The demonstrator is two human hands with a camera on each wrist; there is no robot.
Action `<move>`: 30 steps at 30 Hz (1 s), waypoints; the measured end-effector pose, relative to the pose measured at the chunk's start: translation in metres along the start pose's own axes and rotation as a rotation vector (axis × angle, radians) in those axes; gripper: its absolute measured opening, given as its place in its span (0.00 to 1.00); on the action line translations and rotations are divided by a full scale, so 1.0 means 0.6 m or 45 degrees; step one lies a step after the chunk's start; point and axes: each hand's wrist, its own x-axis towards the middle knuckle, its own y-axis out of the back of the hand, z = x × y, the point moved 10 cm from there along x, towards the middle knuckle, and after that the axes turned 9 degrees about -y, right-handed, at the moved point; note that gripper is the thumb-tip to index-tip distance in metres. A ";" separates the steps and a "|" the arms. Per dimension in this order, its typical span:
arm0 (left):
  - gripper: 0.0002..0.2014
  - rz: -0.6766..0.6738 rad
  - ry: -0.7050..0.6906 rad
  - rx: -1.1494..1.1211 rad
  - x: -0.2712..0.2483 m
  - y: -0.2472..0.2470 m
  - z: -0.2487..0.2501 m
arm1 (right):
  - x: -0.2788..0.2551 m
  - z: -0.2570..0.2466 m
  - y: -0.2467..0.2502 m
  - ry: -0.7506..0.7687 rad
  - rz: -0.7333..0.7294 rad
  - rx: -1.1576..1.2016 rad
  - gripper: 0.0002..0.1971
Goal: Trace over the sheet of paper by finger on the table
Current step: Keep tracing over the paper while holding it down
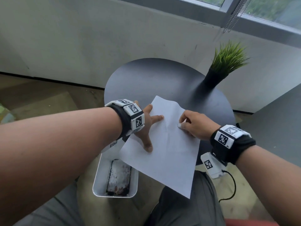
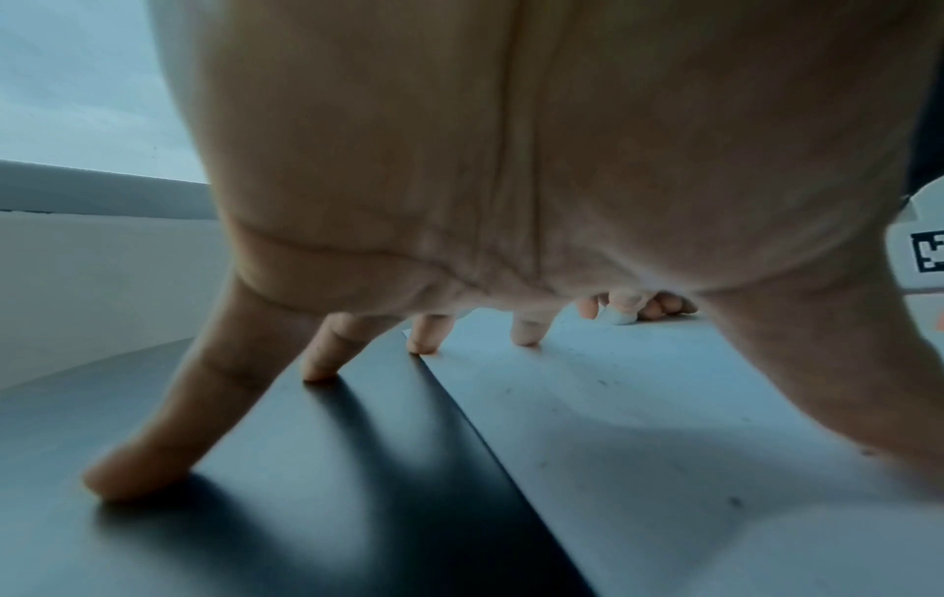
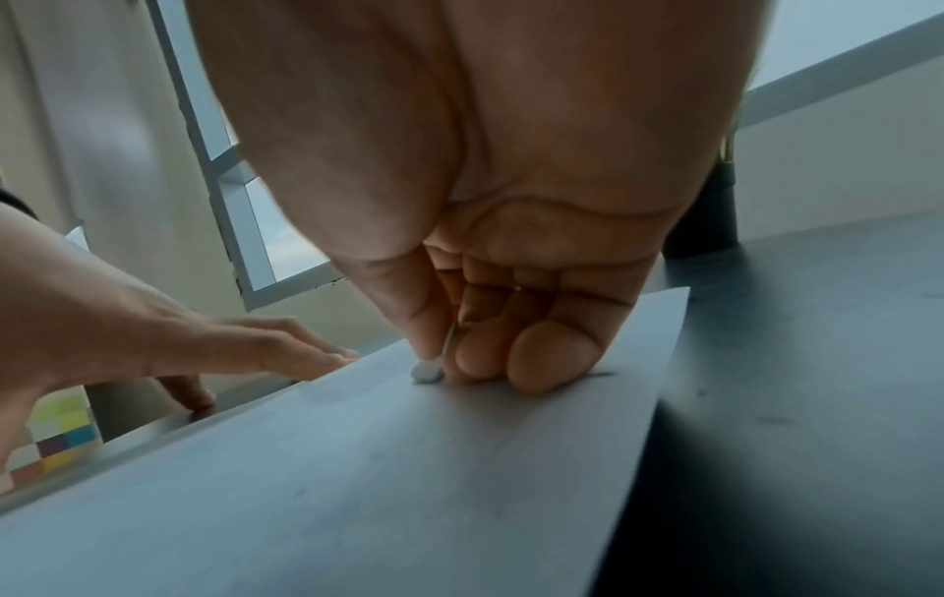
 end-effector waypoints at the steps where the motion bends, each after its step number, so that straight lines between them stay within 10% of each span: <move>1: 0.65 0.030 0.005 -0.045 0.000 0.000 0.004 | 0.002 -0.003 0.000 -0.009 0.010 -0.019 0.05; 10: 0.65 0.034 0.005 -0.079 -0.001 -0.009 0.007 | -0.084 -0.122 -0.056 0.540 -0.031 -0.279 0.05; 16: 0.66 0.005 0.013 -0.092 0.006 -0.009 0.006 | -0.019 0.000 0.022 -0.011 0.127 -0.128 0.03; 23: 0.66 0.008 0.025 -0.075 0.007 -0.011 0.006 | -0.060 -0.074 -0.045 0.230 0.076 -0.125 0.10; 30: 0.63 -0.002 0.019 -0.088 0.005 -0.007 0.007 | -0.024 -0.034 -0.002 -0.006 0.138 -0.025 0.07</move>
